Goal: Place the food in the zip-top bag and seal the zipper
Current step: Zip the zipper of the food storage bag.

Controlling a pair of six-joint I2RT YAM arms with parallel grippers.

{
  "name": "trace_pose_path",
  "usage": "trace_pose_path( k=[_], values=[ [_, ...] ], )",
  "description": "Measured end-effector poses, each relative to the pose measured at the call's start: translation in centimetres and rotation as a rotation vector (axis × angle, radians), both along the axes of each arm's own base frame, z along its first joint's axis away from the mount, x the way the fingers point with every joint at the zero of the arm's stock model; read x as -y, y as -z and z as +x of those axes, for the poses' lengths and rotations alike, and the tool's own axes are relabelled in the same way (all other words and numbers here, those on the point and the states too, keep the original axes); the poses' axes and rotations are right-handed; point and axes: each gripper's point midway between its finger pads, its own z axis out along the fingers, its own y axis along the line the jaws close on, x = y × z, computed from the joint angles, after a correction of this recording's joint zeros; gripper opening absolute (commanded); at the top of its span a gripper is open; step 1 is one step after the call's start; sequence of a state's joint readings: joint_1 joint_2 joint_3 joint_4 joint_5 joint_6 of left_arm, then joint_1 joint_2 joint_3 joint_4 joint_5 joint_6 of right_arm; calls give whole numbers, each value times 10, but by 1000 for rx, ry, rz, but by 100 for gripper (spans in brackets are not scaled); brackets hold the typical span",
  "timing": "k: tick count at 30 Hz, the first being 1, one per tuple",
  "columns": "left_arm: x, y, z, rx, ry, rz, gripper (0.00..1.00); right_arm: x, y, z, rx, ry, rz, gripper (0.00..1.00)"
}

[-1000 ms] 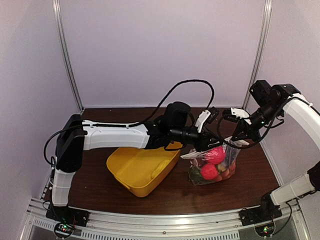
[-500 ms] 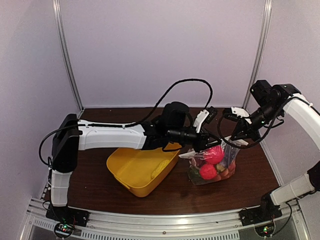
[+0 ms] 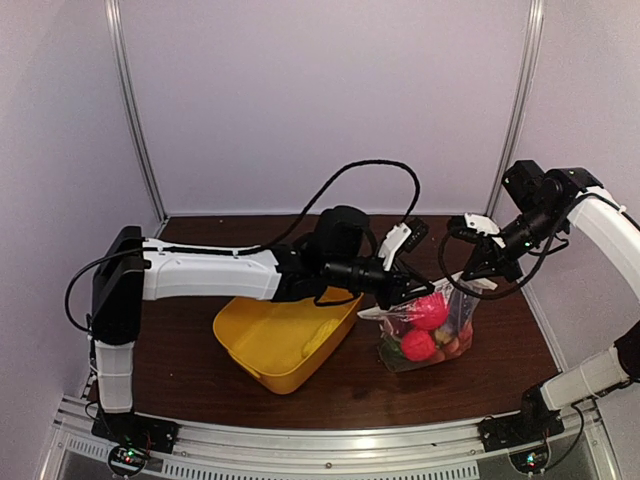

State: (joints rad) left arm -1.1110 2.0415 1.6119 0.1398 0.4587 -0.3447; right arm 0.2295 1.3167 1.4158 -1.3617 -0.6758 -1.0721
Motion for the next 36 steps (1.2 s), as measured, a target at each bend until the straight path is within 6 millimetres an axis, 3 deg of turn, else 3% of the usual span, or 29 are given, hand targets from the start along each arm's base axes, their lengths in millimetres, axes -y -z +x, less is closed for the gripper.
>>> trace_pose_path(
  k=[10, 16, 36],
  values=[
    [-19, -1, -4, 25, -21, 9, 0, 6, -1, 3, -2, 12, 18, 0],
    [-35, 19, -4, 0, -35, 70, 0, 25, 6, 15, -14, 70, -2, 0],
    [-53, 25, -5, 5, -63, 93, 0, 27, 9, 17, -27, 78, -5, 0]
  ],
)
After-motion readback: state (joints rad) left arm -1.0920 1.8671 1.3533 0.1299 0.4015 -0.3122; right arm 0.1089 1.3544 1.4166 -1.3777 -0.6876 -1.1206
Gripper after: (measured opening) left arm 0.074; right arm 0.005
